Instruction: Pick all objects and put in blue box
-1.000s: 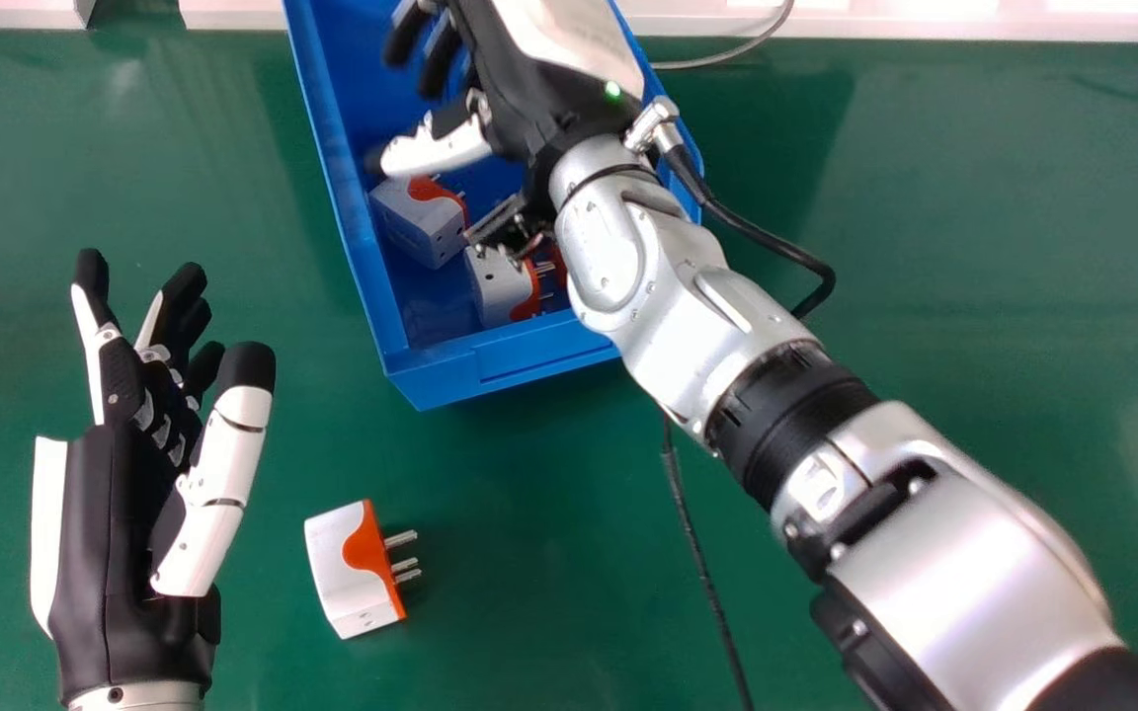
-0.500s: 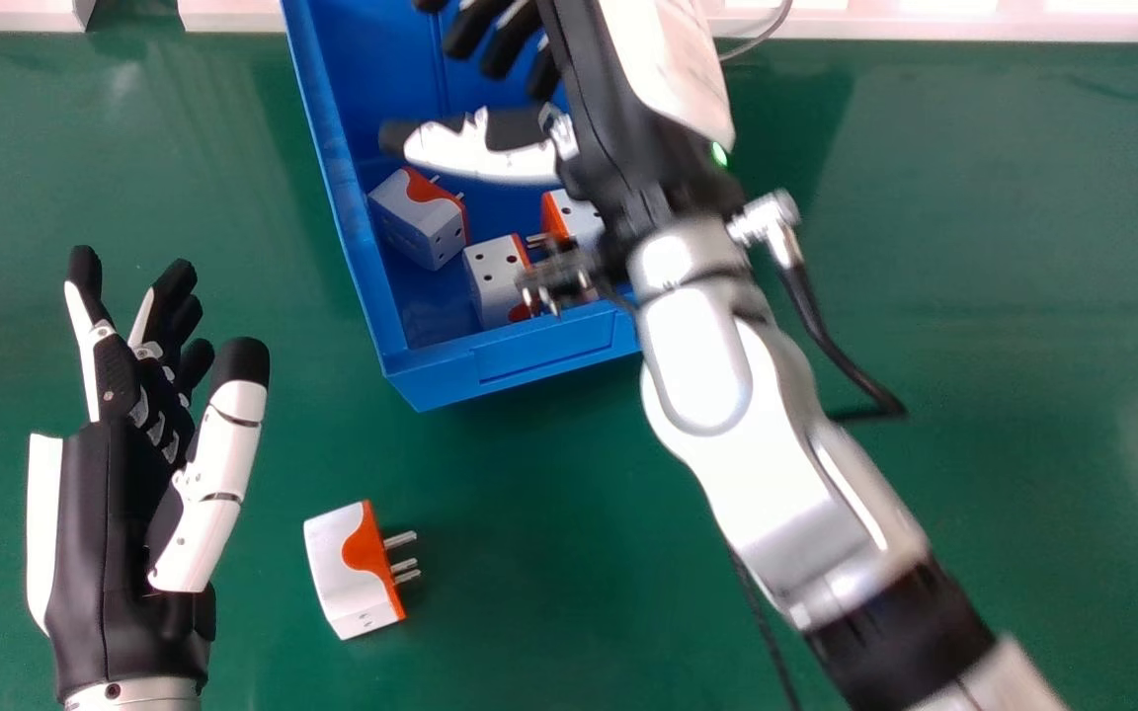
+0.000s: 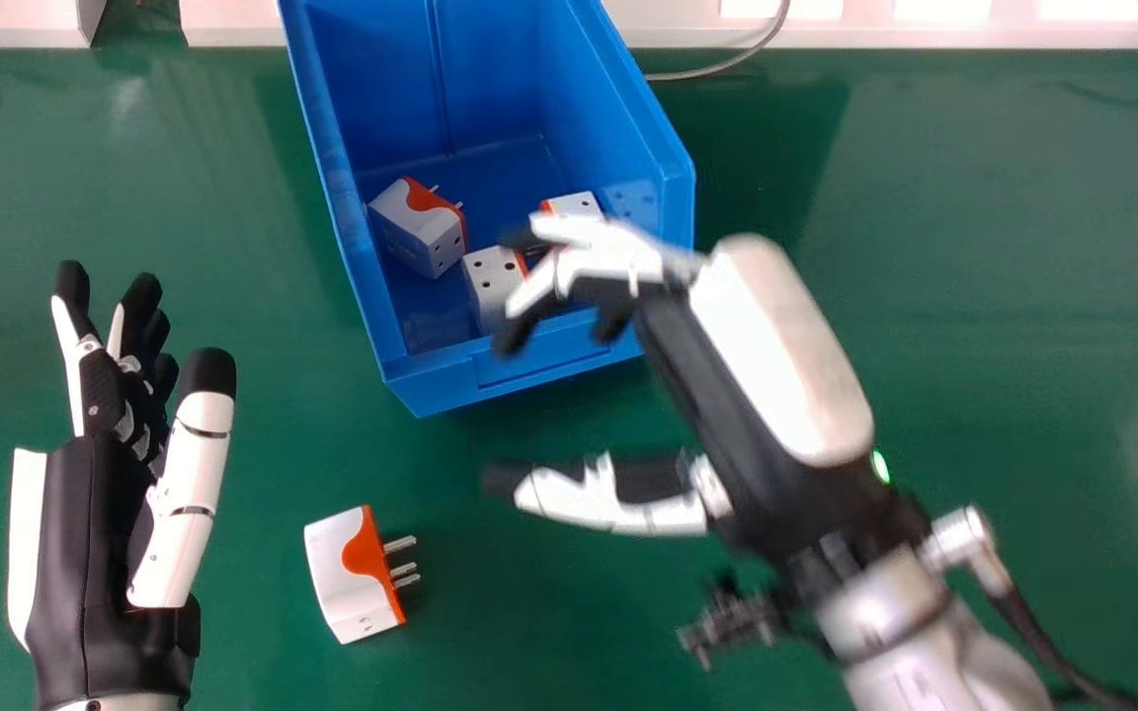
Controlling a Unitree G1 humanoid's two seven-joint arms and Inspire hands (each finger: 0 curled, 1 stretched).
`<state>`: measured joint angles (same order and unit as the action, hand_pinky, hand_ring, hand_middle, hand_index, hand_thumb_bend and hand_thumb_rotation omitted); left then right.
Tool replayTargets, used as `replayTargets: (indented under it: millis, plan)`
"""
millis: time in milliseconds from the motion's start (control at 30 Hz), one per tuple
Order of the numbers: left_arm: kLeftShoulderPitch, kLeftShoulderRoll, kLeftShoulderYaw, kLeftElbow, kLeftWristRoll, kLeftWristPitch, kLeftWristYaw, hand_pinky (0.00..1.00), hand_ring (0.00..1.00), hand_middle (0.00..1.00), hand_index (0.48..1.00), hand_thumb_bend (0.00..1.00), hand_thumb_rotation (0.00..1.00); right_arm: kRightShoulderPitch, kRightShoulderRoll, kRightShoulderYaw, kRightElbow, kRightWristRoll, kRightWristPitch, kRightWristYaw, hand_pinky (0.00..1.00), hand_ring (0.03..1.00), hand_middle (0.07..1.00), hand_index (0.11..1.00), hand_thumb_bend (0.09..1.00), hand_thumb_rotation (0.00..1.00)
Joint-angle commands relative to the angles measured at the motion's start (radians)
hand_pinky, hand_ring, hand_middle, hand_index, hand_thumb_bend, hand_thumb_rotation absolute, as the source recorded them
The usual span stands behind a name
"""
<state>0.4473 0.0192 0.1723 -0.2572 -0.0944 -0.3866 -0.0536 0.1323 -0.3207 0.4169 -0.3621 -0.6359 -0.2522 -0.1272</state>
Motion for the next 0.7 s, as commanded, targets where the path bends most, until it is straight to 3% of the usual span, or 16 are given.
replayTargets:
  millis: [0, 67, 367, 467, 533, 667]
  plan:
    - [-0.001, 0.006, 0.010, -0.011, -0.010, -0.026, -0.004, 0.99, 0.98, 0.97, 0.961, 0.44, 0.71, 0.041, -0.035, -0.026, -0.023, 0.003, -0.086, -0.020, 0.60, 0.760, 0.802, 0.781, 0.358, 0.56]
    - [-0.001, 0.009, 0.015, -0.009, 0.002, -0.030, -0.001, 0.99, 0.98, 0.97, 0.961, 0.43, 0.72, 0.077, -0.073, -0.044, 0.006, 0.003, -0.162, -0.034, 0.61, 0.770, 0.813, 0.793, 0.361, 0.57]
    - [0.000, 0.014, 0.027, -0.025, 0.016, -0.013, 0.006, 1.00, 0.99, 0.98, 0.968, 0.42, 0.74, 0.024, -0.149, -0.064, 0.182, -0.070, -0.440, -0.073, 0.56, 0.721, 0.759, 0.738, 0.375, 0.59]
    - [-0.004, 0.014, 0.031, -0.028, 0.018, -0.008, 0.009, 1.00, 1.00, 0.99, 0.980, 0.39, 0.75, -0.026, -0.159, -0.051, 0.208, -0.096, -0.481, -0.039, 0.59, 0.749, 0.782, 0.752, 0.356, 0.60]
    - [-0.003, 0.010, 0.033, -0.039, 0.018, 0.008, 0.015, 1.00, 1.00, 0.99, 0.985, 0.41, 0.75, -0.065, -0.165, -0.039, 0.220, -0.111, -0.504, -0.011, 0.61, 0.774, 0.802, 0.779, 0.336, 0.62]
    - [0.002, 0.003, 0.032, -0.063, 0.017, 0.029, 0.028, 1.00, 0.99, 0.98, 0.970, 0.35, 0.74, -0.139, -0.147, -0.012, 0.248, -0.135, -0.540, 0.018, 0.64, 0.787, 0.810, 0.773, 0.355, 0.56]
